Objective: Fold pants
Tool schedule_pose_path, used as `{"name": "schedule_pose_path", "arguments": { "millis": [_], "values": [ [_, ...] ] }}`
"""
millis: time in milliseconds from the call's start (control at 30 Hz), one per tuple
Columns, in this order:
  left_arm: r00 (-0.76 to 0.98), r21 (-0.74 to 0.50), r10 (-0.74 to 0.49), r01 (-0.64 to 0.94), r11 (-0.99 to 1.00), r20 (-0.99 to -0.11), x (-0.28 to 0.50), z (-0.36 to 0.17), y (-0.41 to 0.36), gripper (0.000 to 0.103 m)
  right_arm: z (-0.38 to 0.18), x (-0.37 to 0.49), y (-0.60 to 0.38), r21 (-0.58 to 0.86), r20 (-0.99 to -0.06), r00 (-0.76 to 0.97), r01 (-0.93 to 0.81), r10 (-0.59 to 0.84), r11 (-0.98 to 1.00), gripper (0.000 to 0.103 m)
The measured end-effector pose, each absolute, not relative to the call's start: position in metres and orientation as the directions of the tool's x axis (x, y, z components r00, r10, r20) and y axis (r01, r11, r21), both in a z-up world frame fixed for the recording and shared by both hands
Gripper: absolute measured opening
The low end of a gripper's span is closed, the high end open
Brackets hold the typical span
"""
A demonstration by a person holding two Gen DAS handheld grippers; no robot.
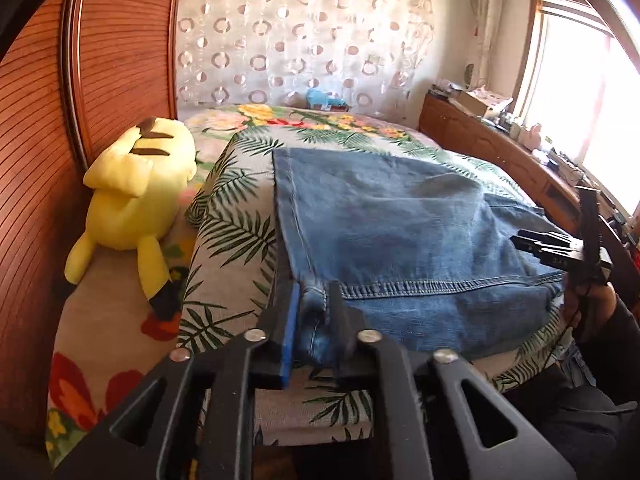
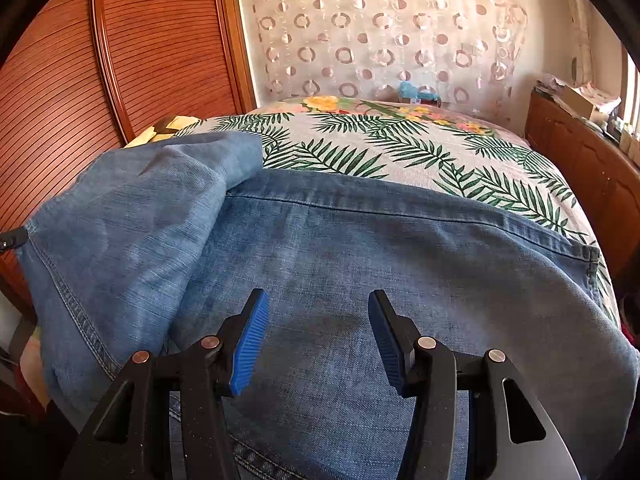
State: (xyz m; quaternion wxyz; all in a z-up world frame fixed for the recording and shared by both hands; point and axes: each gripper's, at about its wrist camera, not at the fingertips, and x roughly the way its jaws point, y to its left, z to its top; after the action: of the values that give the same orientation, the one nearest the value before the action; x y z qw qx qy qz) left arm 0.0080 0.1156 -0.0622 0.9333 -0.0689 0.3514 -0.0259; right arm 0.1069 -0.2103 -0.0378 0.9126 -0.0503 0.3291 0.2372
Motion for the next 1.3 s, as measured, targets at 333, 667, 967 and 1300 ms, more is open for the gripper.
{"name": "schedule_pose_path", "arguments": {
  "millis": [333,667,967,1300],
  "values": [
    [0.773,-0.153,-0.132,0.045,0.987,-0.621,0.023,-0.06,0.095,0.08,-0.037,0.11,-0.209,0.062,-0.634,0.667,-0.46,0.391,0.886,0.054],
    [0.772,-0.111,-0.154,0.108,0.988,-0.617,0.052,-0.058,0.051,0.08,0.005,0.113,-0.202,0.092,-0.584,0.674,-0.498,0.452,0.862,0.054],
    [0.744,-0.116,-0.171,0.126,0.985,-0.646,0.065,-0.072,0.037,0.08,0.013,0.169,-0.165,0.168,-0.619,0.599,-0.53,0.508,0.831,0.038],
    [0.745,-0.119,-0.177,0.131,0.984,-0.643,0.064,-0.074,0.034,0.08,0.013,0.218,-0.126,0.228,-0.683,0.505,-0.539,0.528,0.811,0.01]
  ]
}}
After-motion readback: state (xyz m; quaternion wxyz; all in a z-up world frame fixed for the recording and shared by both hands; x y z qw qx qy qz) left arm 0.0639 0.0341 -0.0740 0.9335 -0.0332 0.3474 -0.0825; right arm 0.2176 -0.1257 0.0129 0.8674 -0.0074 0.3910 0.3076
